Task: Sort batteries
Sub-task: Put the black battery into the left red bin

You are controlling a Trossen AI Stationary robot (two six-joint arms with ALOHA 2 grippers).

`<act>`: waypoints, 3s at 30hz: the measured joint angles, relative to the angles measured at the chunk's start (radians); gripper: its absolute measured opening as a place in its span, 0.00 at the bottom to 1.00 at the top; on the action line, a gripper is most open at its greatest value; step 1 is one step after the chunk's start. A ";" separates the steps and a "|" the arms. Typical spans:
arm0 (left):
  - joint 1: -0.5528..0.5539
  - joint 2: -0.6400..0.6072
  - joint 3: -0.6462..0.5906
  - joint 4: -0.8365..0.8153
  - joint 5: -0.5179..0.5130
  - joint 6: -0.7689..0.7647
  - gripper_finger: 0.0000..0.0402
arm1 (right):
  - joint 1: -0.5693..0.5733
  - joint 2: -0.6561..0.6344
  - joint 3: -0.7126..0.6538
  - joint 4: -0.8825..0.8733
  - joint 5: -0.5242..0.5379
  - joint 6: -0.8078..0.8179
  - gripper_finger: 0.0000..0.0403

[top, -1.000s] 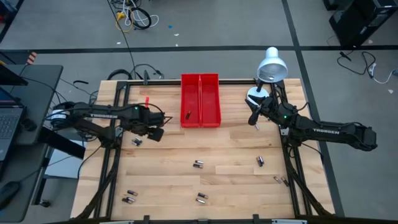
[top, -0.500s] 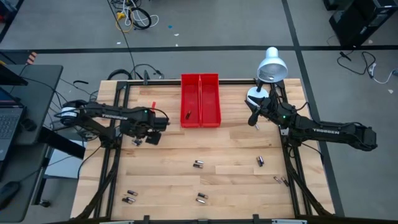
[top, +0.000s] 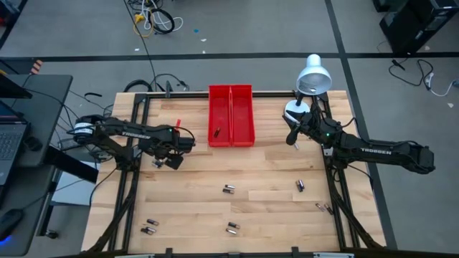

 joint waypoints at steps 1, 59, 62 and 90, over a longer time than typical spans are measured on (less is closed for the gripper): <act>0.000 0.007 -0.010 0.004 0.009 0.021 0.75 | 0.000 0.000 0.000 0.000 0.000 0.000 0.29; -0.003 0.035 0.132 0.094 0.089 0.337 0.75 | 0.000 0.000 0.000 -0.005 0.000 -0.007 0.29; -0.026 0.035 0.134 0.098 0.065 0.455 0.72 | 0.000 0.000 0.000 -0.006 0.000 -0.007 0.29; -0.151 0.029 -0.096 0.278 0.084 0.600 0.50 | 0.000 0.000 0.000 -0.023 0.000 -0.019 0.29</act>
